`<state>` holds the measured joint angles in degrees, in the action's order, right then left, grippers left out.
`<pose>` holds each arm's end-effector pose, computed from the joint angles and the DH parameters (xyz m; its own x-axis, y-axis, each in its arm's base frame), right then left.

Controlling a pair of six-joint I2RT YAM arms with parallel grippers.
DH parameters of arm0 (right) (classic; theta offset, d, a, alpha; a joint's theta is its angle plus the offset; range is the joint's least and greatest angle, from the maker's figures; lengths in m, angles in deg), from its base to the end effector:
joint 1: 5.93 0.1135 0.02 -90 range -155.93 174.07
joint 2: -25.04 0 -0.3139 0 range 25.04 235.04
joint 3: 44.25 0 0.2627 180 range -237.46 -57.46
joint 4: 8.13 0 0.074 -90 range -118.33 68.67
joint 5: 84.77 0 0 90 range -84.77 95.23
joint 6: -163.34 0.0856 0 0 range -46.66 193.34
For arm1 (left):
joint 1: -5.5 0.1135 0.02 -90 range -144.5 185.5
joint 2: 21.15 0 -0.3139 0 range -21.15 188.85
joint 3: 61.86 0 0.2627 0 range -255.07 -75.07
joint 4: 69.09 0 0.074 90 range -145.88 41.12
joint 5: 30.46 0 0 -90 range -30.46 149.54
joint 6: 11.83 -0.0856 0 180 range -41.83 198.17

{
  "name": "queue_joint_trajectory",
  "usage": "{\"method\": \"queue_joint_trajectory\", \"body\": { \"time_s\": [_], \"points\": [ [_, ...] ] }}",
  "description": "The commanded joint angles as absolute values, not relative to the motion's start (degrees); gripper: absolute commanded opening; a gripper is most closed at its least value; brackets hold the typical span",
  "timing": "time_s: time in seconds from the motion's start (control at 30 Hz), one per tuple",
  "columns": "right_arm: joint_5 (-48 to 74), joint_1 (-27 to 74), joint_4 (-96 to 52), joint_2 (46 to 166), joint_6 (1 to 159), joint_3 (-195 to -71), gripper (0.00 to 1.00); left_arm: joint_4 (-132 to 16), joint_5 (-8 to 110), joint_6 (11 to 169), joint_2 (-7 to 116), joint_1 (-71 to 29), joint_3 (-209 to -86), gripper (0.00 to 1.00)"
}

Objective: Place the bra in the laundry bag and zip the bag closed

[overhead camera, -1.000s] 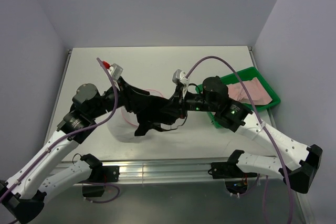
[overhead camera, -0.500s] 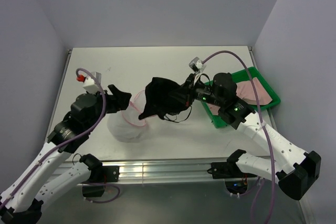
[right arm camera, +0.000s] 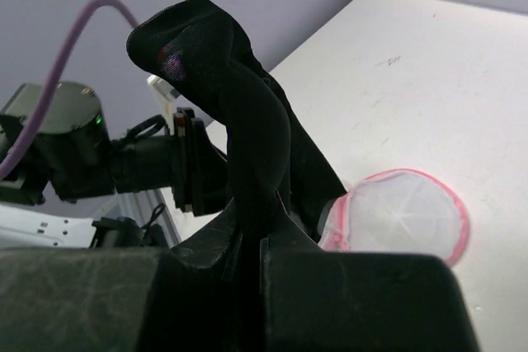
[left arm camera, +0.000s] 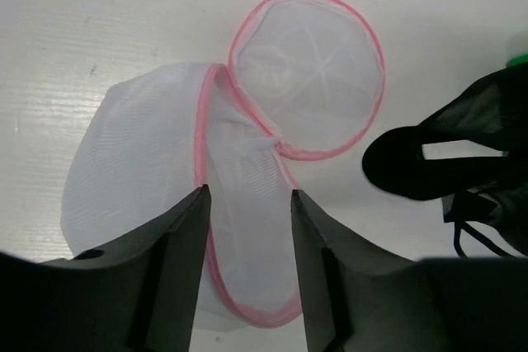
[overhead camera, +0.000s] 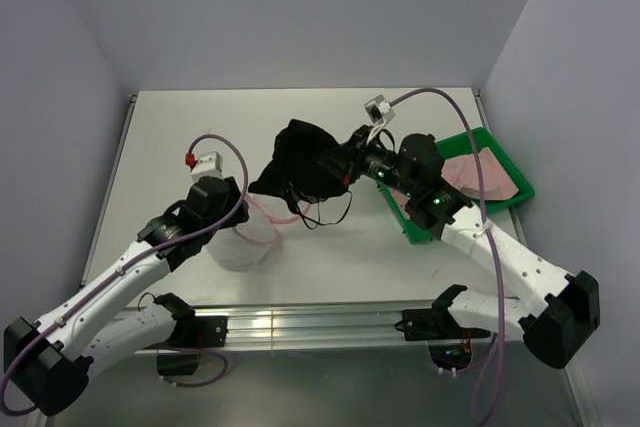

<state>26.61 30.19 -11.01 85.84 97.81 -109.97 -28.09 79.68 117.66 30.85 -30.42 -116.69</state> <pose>0.2096 0.1916 0.4155 -0.3231 0.2417 -0.9150 -0.7794 0.4805 0.4021 0.1877 -0.0996 0.2784 -0.5971 -0.3047 -0.7420 -0.0624 0.9399 -0.3358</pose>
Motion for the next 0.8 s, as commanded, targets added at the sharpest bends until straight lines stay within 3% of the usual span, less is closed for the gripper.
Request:
{"method": "queue_joint_trajectory", "body": {
  "time_s": [0.0, 0.1, 0.33, 0.43, 0.53, 0.57, 0.63, 0.67, 0.77],
  "points": [
    [25.7, 30.28, -3.5, 89.9, 102.34, -111.95, 0.0, -27.23, 84.31, 119.3, 28.34, -30.44, -116.11, 0.52],
    [25.45, 30.8, -2.88, 92.89, 102.6, -112.65, 0.0, -26.79, 85.11, 119.83, 25.09, -30.44, -115.41, 0.62],
    [23.6, 32.47, -1.65, 95.35, 102.78, -113.53, 0.0, -26.88, 84.76, 120.01, 25.6, -30.45, -114.0, 0.6],
    [23.59, 32.65, -1.03, 96.32, 104.1, -114.23, 0.0, -28.54, 83.45, 119.75, 27.71, -30.44, -113.92, 0.52],
    [22.99, 32.74, -1.38, 95.28, 103.93, -114.58, 0.0, -32.58, 81.25, 118.87, 28.5, -30.53, -112.16, 0.38],
    [22.28, 32.74, -1.56, 94.83, 103.58, -114.5, 0.0, -33.46, 80.46, 118.52, 29.37, -30.53, -112.24, 0.26],
    [20.27, 32.74, -3.04, 93.17, 102.26, -114.58, 0.0, -36.44, 78.79, 117.47, 30.43, -30.53, -112.42, 0.14],
    [20.08, 32.74, -4.01, 92.46, 101.99, -114.41, 0.0, -37.85, 76.61, 117.11, 31.4, -30.53, -112.24, 0.03],
    [19.03, 32.74, -5.24, 88.77, 101.29, -112.66, 0.0, -44.0, 71.33, 115.62, 33.15, -30.62, -112.77, 0.0]
  ]
}}
